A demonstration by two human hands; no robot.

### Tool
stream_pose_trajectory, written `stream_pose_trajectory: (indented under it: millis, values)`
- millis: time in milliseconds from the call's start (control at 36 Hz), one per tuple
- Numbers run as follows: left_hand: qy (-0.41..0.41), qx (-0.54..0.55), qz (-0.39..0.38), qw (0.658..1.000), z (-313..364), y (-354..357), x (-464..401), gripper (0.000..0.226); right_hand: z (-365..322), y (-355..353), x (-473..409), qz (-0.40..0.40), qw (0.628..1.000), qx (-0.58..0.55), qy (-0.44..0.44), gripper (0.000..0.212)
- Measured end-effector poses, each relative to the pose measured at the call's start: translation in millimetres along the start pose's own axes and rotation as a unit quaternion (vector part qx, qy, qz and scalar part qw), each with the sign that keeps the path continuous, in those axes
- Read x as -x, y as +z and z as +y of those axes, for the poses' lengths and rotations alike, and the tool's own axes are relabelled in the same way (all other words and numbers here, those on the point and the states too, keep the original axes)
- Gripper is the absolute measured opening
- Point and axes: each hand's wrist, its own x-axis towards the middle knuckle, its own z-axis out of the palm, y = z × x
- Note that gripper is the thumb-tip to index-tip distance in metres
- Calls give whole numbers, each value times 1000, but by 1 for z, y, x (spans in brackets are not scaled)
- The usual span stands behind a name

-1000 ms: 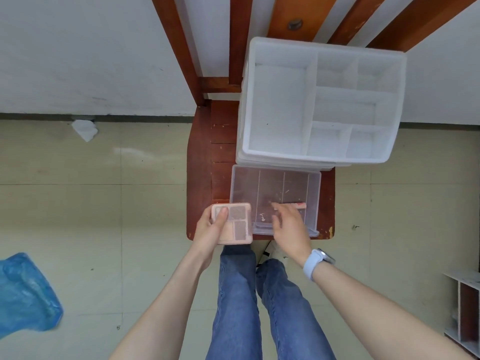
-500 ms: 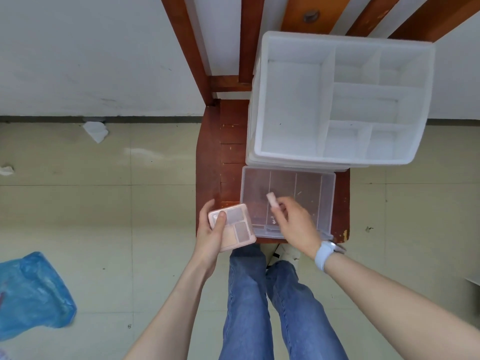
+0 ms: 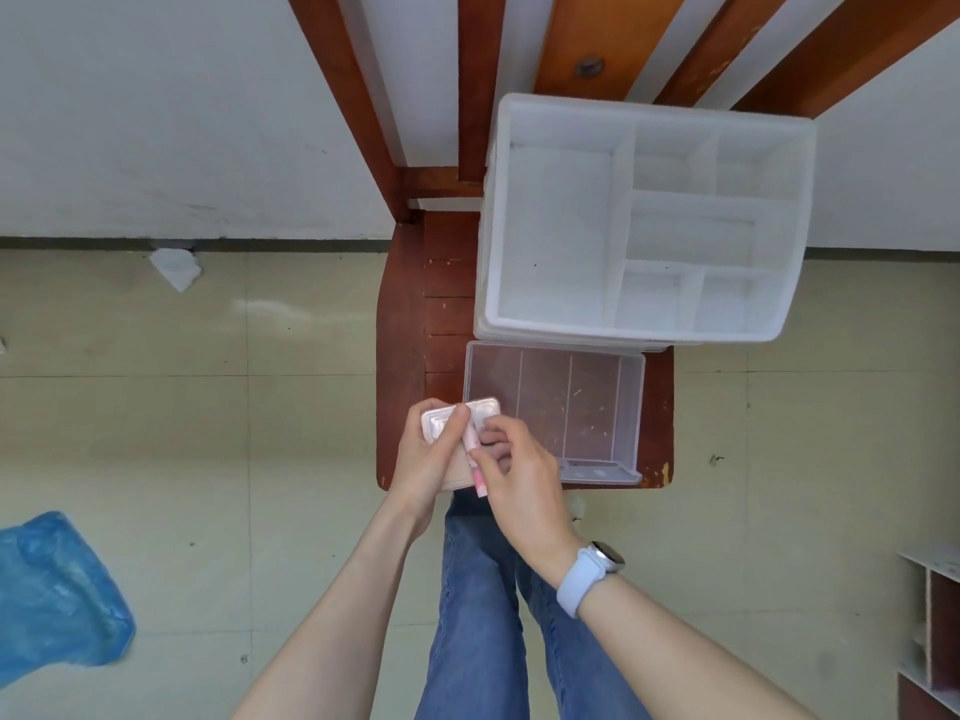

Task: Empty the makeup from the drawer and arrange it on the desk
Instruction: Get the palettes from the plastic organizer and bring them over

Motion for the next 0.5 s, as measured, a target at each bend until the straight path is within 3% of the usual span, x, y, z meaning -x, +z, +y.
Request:
stream_pose_trajectory:
  millis: [139, 250, 306, 361, 417, 500]
  values:
    - [-8, -1, -1, 1000, -1, -7, -4, 41, 0, -10, 2, -43, 996, -73, 16, 33]
    - [-17, 14, 11, 1000, 0, -11, -6, 38, 8, -21, 5, 57, 988, -131, 64, 21]
    - [-20, 18, 22, 999, 1, -15, -7, 35, 19, -22, 3, 99, 971, -154, 152, 18]
    - [-18, 18, 29, 999, 0, -20, -9, 29, 37, -23, 2, 92, 934, -174, 298, 10]
    - [-17, 17, 34, 999, 0, -25, -10, 12, 53, -22, 3, 50, 877, -191, 439, 25]
    - [-16, 7, 48, 999, 1, -31, -8, 8, 71, -19, 5, -3, 806, -269, 527, 39]
